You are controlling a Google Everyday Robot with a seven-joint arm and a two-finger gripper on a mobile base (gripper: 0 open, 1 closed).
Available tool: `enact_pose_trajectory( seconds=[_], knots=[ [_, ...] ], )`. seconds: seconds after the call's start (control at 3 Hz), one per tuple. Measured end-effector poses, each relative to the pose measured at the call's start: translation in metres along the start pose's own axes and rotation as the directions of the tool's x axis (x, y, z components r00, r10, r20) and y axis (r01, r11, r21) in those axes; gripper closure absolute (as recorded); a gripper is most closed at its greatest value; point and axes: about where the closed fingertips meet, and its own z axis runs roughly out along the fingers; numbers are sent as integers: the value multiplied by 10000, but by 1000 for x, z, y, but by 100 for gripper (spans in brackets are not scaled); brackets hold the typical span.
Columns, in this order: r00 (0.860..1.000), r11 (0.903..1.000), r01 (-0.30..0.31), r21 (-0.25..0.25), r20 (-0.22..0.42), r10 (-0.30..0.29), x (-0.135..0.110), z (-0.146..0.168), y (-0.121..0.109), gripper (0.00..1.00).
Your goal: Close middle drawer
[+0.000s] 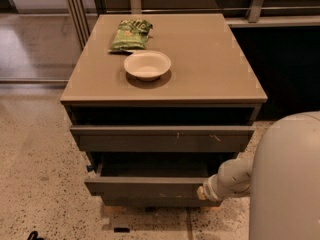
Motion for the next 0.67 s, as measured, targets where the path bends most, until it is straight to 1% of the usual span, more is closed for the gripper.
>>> enact_pose_trajectory(
  seconds=[0.33, 0.67],
  knots=[
    [9997, 9993, -124, 357, 218, 117, -15, 1, -21, 100],
    [9975, 9975, -340, 616, 637, 300, -31, -3, -37, 100]
  ],
)
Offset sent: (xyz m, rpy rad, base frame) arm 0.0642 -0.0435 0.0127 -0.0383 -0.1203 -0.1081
